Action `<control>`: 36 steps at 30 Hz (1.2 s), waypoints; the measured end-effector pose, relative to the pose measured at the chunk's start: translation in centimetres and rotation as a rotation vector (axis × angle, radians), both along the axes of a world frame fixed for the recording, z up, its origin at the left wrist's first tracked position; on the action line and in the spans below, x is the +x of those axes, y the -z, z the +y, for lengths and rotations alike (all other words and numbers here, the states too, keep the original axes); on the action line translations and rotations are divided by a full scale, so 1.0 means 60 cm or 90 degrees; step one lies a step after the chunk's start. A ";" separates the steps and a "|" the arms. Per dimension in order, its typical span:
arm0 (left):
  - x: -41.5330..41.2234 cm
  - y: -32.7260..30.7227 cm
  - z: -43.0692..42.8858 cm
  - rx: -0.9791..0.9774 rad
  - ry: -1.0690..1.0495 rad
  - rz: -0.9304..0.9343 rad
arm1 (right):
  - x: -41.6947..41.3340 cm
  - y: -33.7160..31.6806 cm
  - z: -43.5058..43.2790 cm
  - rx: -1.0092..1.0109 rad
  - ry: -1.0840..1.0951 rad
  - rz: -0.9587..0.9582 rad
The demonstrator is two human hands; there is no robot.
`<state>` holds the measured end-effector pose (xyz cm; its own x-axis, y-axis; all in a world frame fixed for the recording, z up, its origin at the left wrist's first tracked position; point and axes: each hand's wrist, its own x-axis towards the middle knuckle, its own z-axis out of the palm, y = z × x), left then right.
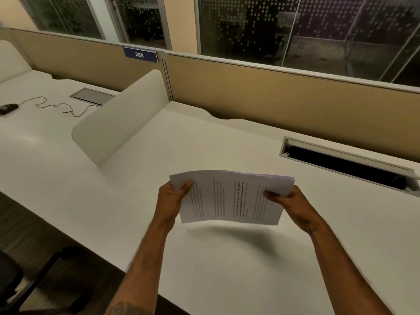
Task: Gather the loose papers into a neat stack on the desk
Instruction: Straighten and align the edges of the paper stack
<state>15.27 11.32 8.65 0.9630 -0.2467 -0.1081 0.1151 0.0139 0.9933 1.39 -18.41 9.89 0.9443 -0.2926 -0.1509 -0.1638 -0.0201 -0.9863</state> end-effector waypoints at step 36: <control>-0.078 -0.011 -0.046 -0.313 -0.125 0.215 | -0.002 0.045 0.085 0.405 0.030 -0.092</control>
